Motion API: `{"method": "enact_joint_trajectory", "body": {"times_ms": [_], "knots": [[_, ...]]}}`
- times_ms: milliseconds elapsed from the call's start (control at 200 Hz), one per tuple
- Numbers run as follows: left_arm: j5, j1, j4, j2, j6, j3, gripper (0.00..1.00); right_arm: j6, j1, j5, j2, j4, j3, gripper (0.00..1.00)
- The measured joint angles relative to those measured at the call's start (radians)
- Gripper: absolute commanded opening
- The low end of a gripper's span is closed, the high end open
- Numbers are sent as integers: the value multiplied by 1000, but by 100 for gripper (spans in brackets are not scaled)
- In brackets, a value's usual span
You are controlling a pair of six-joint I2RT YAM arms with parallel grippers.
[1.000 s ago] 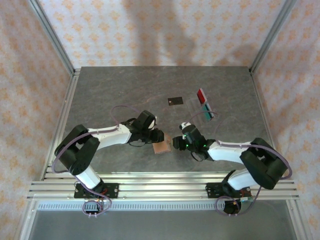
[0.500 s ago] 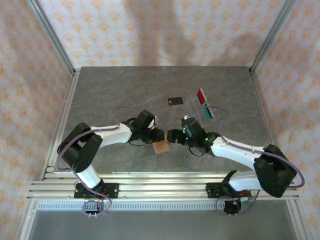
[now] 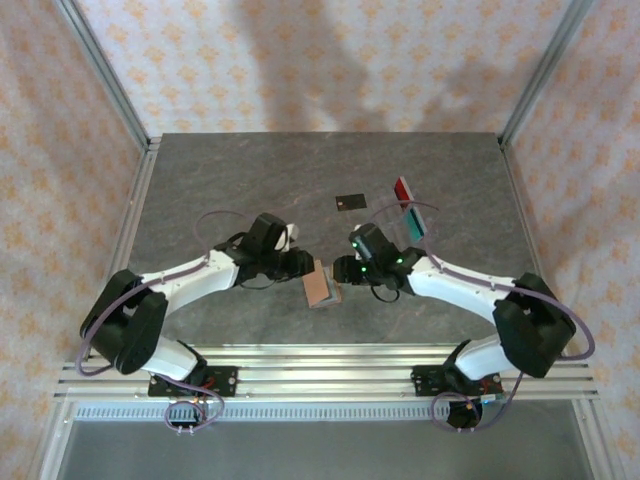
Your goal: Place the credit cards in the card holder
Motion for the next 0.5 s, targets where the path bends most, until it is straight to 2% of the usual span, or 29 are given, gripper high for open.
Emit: {"method": "enact_joint_trajectory", "body": {"times_ms": [185, 501], "knots": [[-2, 10, -5, -17, 0, -83, 23, -22, 30, 12, 65, -38, 71, 53], [-6, 10, 67, 35, -12, -87, 24, -41, 46, 50, 135, -83, 113, 55]]}}
